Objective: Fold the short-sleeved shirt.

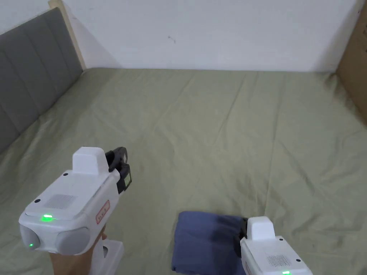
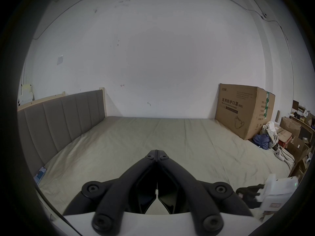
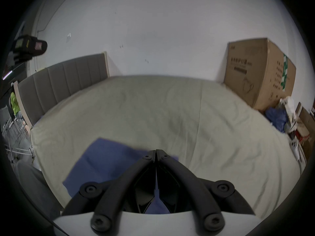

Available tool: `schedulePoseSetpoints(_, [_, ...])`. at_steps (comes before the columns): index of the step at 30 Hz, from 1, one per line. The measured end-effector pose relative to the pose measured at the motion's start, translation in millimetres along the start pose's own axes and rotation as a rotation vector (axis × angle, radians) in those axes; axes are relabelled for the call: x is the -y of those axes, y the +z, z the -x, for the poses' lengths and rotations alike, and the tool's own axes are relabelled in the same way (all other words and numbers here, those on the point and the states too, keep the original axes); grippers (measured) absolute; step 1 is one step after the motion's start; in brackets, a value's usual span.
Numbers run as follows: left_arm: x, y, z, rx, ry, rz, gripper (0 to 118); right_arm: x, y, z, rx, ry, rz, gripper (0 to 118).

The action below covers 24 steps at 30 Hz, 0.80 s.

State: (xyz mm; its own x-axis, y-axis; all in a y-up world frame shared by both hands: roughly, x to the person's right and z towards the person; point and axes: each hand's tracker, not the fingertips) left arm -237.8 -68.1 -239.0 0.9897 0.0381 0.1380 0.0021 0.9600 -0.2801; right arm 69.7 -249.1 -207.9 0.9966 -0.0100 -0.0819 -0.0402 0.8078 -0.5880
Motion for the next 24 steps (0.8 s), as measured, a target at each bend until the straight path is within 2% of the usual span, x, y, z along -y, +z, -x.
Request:
schedulePoseSetpoints(3, [11,-7,2,0.036,0.043,0.084,1,20,-18,0,0.02,-0.011,0.056,0])
schedulePoseSetpoints(6, [26,-16,2,0.07,0.087,0.151,6,40,-25,-1,0.024,-0.013,0.085,0])
schedulePoseSetpoints(8, [36,-25,2,0.101,0.123,0.224,20,43,-22,1,0.037,0.005,0.067,0])
schedulePoseSetpoints(10, [47,-37,0,0.135,0.175,0.323,42,40,-24,1,0.039,0.014,0.075,0])
schedulePoseSetpoints(11, [55,-44,-2,0.148,0.207,0.381,47,39,-26,0,0.037,0.007,0.083,0])
schedulePoseSetpoints(12, [64,-52,-3,0.17,0.234,0.448,47,39,-25,-3,0.03,-0.009,0.088,0])
schedulePoseSetpoints(13, [73,-59,-4,0.184,0.256,0.498,64,40,-25,-5,0.023,-0.029,0.088,0])
schedulePoseSetpoints(16, [101,-81,-13,0.216,0.286,0.644,83,40,-23,-6,0.014,-0.026,0.09,0])
schedulePoseSetpoints(20, [131,-109,-19,0.279,0.293,0.781,85,39,-22,-9,0.002,-0.033,0.094,0])
schedulePoseSetpoints(24, [151,-132,-17,0.365,0.377,0.867,85,39,-22,-10,0.002,-0.05,0.097,0])
